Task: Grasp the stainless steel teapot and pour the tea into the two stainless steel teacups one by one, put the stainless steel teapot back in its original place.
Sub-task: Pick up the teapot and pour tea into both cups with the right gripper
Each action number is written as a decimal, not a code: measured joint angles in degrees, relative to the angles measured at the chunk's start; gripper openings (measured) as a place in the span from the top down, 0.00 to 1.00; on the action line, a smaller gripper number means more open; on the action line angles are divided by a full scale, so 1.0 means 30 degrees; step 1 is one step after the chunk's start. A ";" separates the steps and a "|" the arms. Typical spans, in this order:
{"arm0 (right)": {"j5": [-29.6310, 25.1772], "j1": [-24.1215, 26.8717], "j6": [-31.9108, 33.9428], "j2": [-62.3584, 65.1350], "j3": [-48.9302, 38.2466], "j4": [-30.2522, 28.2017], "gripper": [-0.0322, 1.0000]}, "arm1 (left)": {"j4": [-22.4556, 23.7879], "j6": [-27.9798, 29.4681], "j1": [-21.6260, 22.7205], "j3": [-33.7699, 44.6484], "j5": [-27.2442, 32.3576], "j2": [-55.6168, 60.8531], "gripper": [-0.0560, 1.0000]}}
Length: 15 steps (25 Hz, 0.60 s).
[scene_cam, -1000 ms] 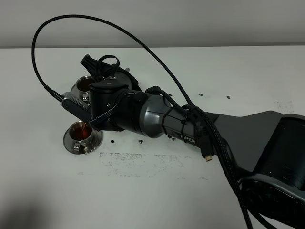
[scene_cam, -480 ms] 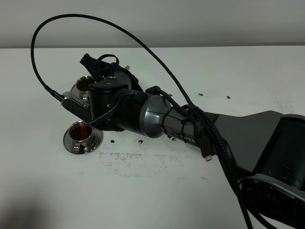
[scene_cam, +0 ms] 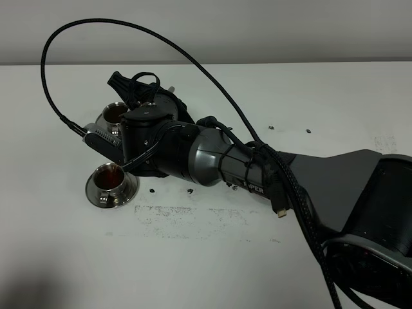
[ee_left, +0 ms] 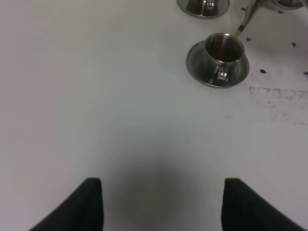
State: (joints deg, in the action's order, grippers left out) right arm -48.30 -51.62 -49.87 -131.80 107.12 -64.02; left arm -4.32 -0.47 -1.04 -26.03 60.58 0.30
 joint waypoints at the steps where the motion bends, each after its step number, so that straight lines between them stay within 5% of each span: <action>1: 0.0000 0.0000 0.0000 0.0000 0.0000 0.0000 0.80 | 0.0000 0.0000 0.0000 0.0000 0.0000 0.0000 0.45; 15: -0.0061 0.0000 0.0000 0.0000 0.0000 0.0743 0.80 | 0.0000 0.0000 0.0000 0.0000 0.0000 0.0000 0.45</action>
State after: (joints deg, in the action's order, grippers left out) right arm -48.48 -51.62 -49.87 -131.80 107.12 -61.79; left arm -4.32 -0.47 -1.04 -26.03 60.58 0.30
